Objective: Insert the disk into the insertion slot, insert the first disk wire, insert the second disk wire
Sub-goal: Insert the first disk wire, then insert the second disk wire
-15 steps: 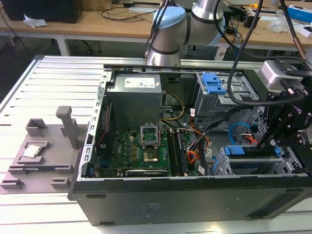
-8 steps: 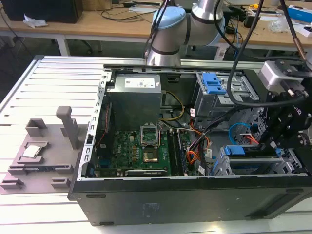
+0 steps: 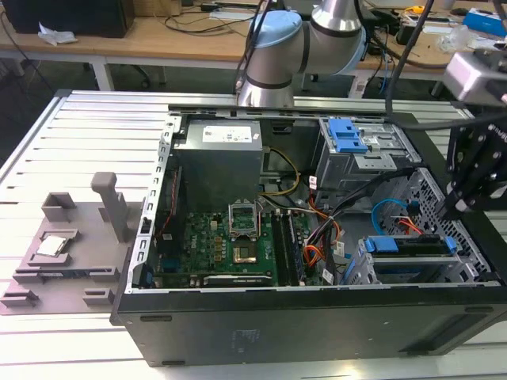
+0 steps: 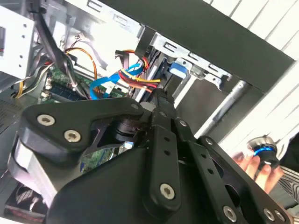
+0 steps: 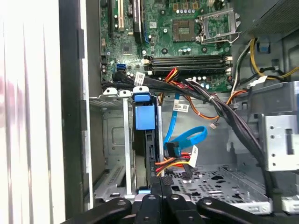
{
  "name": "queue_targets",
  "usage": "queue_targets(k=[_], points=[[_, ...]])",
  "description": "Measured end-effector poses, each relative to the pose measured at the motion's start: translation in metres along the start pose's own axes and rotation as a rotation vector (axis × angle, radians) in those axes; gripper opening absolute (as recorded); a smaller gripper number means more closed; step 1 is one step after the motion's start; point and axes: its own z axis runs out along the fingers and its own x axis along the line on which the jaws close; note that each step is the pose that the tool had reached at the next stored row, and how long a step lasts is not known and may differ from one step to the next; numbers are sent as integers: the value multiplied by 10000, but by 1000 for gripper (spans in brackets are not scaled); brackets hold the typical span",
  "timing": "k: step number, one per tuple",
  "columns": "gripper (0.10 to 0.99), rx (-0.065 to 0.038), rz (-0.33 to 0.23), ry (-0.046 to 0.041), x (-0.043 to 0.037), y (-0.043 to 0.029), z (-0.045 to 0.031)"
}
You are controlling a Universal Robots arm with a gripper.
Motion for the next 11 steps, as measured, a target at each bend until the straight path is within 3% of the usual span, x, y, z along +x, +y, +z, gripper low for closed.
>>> queue_targets(k=[1, 11], points=[[106, 1, 1, -1, 1, 3, -41], [106, 1, 1, 0, 1, 3, -45]])
